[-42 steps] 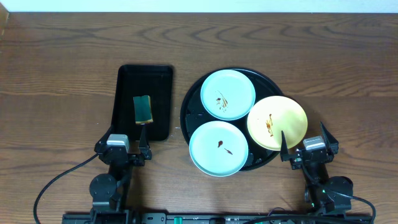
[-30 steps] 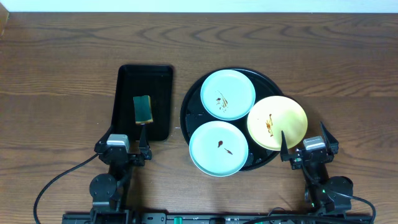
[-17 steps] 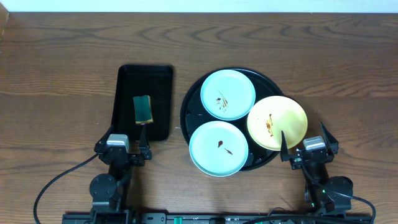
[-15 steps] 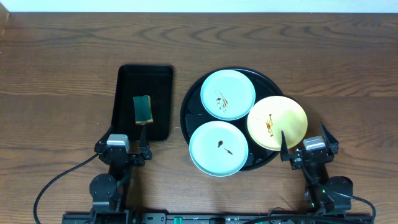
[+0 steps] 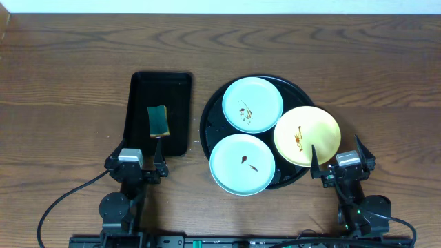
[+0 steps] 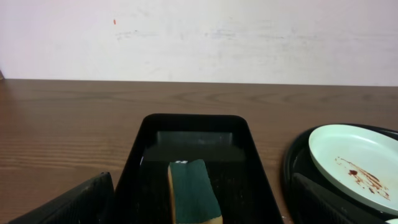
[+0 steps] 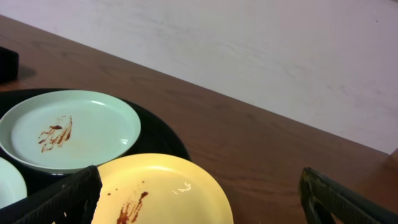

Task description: Clean dirty plates on tray and stack at the side

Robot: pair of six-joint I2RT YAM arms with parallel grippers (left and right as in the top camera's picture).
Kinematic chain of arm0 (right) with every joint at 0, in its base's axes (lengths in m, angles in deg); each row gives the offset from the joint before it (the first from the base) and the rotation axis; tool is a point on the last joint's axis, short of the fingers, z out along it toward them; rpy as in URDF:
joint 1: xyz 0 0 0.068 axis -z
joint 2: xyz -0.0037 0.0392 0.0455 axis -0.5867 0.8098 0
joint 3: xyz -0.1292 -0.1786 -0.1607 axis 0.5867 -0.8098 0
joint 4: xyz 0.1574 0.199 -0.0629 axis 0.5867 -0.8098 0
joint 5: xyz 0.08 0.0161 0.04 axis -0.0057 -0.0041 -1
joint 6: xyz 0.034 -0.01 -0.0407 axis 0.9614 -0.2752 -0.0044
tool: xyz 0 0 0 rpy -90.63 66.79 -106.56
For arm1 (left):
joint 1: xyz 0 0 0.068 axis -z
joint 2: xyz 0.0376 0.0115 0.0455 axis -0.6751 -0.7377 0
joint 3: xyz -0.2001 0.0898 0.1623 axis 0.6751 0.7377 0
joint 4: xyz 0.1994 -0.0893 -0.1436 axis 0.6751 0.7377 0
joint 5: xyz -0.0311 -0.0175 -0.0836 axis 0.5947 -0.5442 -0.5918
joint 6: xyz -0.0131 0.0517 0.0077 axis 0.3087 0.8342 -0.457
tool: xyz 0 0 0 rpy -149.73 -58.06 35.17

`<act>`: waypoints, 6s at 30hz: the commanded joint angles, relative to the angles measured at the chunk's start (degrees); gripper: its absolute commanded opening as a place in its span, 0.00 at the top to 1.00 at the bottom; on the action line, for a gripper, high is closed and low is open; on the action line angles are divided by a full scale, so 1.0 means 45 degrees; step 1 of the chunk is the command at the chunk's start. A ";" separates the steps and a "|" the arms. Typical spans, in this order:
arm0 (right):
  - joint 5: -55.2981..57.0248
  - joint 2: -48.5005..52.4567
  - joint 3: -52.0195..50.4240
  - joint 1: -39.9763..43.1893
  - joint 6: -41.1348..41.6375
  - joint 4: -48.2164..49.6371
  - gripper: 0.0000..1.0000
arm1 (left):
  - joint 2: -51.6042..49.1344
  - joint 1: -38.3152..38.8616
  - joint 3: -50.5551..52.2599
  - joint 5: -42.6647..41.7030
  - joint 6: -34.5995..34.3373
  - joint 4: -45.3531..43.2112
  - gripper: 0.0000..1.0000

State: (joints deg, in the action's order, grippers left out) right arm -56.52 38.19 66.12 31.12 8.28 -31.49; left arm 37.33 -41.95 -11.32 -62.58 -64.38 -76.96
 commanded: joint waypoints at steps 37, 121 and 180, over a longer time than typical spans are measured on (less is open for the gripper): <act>0.1457 0.1409 0.2006 -0.0107 0.4143 -0.2579 0.01 | -0.3842 0.0049 -0.2463 -0.0175 -0.0126 0.1676 0.11; 0.0505 1.0302 0.9408 -0.0083 0.5654 -0.7713 0.01 | -2.2416 0.0049 -1.3177 0.0068 -0.2055 0.5785 0.39; 0.0500 1.0302 0.9408 -0.0083 0.5615 -0.7766 0.01 | -2.2090 0.1282 -1.3182 0.1817 -0.3104 0.6353 0.37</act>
State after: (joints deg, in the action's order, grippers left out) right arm -54.83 84.64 107.23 31.12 32.98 -66.22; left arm -61.39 -36.18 -69.50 -53.82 -77.75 -48.11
